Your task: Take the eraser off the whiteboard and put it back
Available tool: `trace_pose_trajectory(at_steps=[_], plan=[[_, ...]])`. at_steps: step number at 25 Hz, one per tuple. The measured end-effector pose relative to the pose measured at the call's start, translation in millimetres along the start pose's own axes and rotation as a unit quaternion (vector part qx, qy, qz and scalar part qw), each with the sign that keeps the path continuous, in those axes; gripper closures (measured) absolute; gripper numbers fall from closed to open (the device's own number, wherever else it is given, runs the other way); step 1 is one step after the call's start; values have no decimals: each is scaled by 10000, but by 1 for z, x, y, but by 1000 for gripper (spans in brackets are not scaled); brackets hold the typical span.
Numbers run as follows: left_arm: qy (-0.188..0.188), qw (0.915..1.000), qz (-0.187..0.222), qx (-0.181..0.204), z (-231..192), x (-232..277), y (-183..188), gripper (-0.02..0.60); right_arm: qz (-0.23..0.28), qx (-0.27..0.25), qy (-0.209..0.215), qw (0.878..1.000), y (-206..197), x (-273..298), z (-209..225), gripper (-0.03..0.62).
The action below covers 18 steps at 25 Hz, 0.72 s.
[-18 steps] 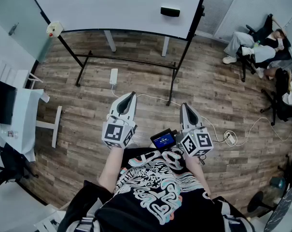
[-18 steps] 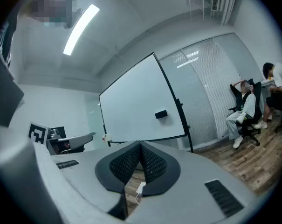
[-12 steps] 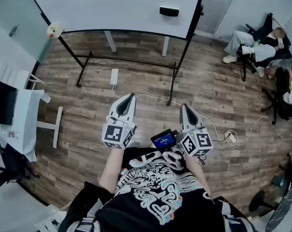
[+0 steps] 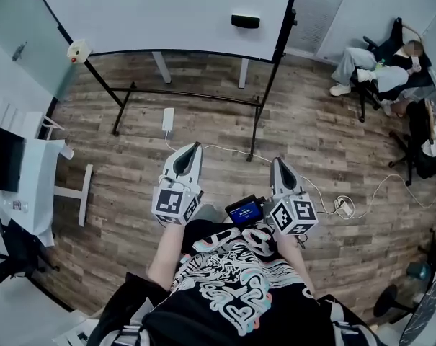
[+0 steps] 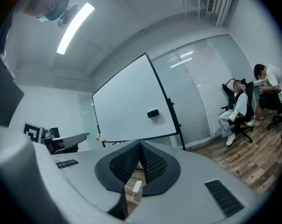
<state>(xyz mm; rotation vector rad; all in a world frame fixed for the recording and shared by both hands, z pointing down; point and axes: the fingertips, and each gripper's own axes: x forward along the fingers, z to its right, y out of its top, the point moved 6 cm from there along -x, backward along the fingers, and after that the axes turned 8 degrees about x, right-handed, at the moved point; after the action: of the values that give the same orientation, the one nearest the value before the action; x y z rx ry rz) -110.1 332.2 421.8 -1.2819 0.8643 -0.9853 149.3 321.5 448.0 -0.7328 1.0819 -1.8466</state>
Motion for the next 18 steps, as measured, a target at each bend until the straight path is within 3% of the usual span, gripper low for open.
trace_pose_trajectory(at_steps=[18], plan=[[-220,9997,-86,-46,-29,88,-17,565,-162,-97,-25,9998,8,81,29,576]])
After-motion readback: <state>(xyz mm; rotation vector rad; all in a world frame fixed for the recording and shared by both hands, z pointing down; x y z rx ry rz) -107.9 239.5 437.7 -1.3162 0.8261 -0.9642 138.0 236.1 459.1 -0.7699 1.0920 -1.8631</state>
